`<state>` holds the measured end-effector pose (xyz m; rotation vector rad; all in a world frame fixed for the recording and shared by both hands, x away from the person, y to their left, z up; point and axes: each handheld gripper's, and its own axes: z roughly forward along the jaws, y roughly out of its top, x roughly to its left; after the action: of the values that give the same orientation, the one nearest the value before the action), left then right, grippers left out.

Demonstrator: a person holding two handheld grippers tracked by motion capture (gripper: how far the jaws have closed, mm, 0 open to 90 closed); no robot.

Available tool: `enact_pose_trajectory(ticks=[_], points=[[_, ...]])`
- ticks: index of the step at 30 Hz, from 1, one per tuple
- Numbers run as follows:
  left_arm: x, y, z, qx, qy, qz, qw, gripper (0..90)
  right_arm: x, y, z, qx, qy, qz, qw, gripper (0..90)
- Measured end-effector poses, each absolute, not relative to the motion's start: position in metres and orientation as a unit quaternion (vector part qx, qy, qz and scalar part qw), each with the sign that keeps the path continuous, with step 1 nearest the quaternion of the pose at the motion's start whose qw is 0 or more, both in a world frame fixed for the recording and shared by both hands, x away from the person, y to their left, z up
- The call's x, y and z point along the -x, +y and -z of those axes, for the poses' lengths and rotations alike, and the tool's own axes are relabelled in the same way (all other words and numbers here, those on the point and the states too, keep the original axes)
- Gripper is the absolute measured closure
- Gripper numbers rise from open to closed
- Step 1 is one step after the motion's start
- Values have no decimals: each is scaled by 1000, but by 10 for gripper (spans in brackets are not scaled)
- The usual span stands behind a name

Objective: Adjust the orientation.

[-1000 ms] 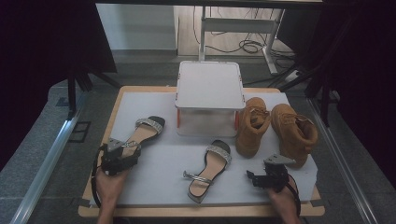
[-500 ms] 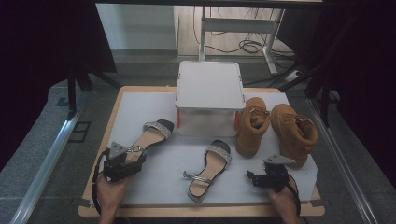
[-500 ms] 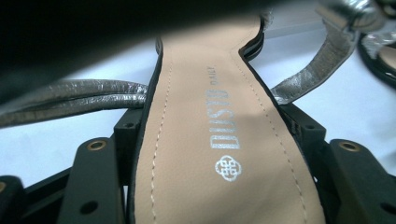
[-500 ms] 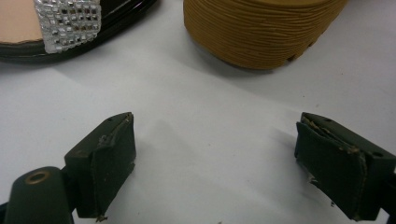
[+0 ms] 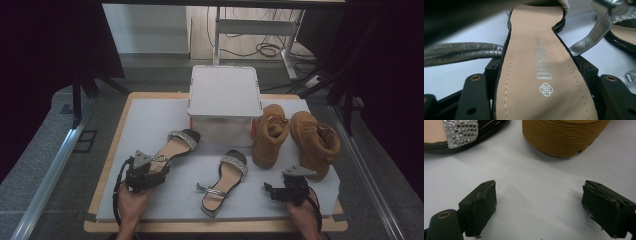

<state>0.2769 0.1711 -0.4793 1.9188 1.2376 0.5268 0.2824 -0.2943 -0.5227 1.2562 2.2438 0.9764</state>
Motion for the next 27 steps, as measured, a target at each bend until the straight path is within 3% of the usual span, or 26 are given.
enact_pose_trajectory(ticks=[27], points=[[-328, 109, 484, -754, 480, -189, 406, 392, -282, -294, 523, -448, 800, -348, 194, 127]])
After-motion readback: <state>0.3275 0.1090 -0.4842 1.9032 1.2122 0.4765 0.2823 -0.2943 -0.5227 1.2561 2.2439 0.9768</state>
